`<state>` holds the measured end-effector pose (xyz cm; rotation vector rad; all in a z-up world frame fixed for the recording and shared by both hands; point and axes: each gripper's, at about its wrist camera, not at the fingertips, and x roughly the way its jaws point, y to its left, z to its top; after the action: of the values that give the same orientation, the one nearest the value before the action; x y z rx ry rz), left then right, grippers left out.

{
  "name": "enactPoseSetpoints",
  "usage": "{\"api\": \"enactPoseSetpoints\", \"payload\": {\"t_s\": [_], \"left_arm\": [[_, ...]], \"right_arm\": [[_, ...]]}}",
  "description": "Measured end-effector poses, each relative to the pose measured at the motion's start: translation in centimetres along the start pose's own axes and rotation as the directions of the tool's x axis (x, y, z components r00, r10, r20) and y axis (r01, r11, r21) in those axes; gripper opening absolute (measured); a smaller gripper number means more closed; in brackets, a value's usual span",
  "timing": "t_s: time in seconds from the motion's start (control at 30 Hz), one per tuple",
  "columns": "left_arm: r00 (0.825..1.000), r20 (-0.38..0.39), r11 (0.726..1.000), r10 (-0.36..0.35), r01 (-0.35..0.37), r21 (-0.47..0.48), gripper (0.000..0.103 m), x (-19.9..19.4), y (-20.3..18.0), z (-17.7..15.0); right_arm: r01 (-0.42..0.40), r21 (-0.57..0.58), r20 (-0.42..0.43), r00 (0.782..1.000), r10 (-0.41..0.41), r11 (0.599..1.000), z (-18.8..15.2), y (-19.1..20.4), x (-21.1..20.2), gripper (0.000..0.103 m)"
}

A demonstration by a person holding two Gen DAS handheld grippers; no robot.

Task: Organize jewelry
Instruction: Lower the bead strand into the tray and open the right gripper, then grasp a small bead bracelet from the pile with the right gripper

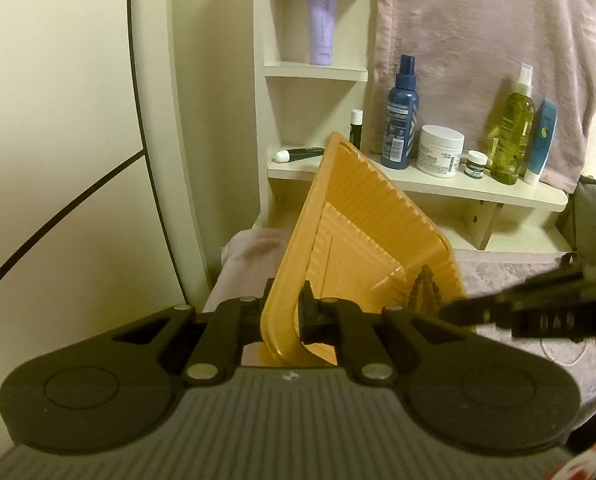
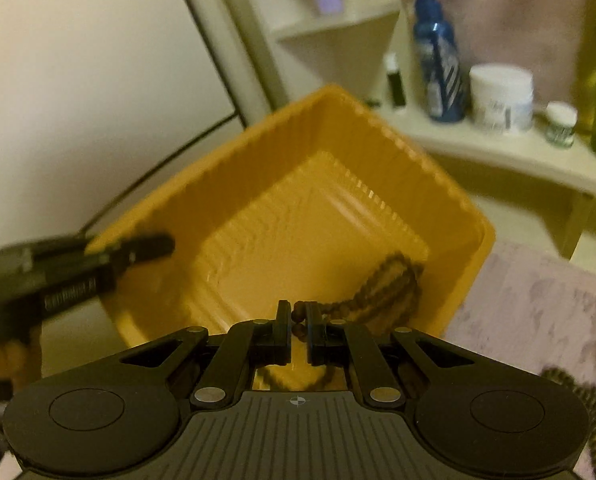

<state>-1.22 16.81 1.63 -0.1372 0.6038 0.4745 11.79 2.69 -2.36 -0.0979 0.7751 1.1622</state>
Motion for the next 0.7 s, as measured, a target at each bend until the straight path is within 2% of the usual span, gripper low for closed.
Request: {"api": "enactPoseSetpoints", "payload": {"t_s": [0.17, 0.3, 0.37, 0.43, 0.47, 0.57, 0.7], "left_arm": [[1.0, -0.004, 1.0, 0.001, -0.001, -0.006, 0.008, 0.2, 0.1, 0.1], [1.0, -0.007, 1.0, 0.004, -0.004, -0.005, 0.008, 0.2, 0.1, 0.0], [1.0, -0.008, 1.0, 0.005, -0.005, -0.005, 0.008, 0.2, 0.0, 0.0], [1.0, -0.008, 1.0, 0.005, -0.005, -0.003, 0.008, 0.3, 0.0, 0.0], [1.0, -0.01, 1.0, 0.005, -0.005, -0.004, 0.008, 0.3, 0.0, 0.0], [1.0, -0.01, 1.0, 0.006, -0.006, -0.005, 0.008, 0.2, 0.1, -0.1], [1.0, -0.01, 1.0, 0.006, -0.006, -0.005, 0.008, 0.2, 0.1, -0.1]], "right_arm": [[-0.011, 0.008, -0.05, 0.999, 0.011, 1.0, -1.5, -0.7, 0.3, 0.007], [-0.005, 0.024, -0.059, 0.998, 0.006, 1.0, -2.3, -1.5, 0.2, 0.008], [-0.008, 0.045, -0.05, 0.999, 0.01, 0.999, -2.4, -1.9, 0.0, 0.018], [-0.007, 0.057, -0.037, 0.999, 0.009, 0.998, -2.3, -2.3, -0.2, 0.048], [-0.01, 0.062, -0.024, 1.0, 0.012, 0.998, -2.4, -2.3, -0.6, 0.051], [-0.014, 0.065, 0.003, 1.0, 0.014, 0.998, -2.4, -2.4, -1.2, 0.051], [0.047, 0.077, 0.051, 0.997, -0.051, 0.996, -3.0, -3.1, -2.8, 0.051]]}}
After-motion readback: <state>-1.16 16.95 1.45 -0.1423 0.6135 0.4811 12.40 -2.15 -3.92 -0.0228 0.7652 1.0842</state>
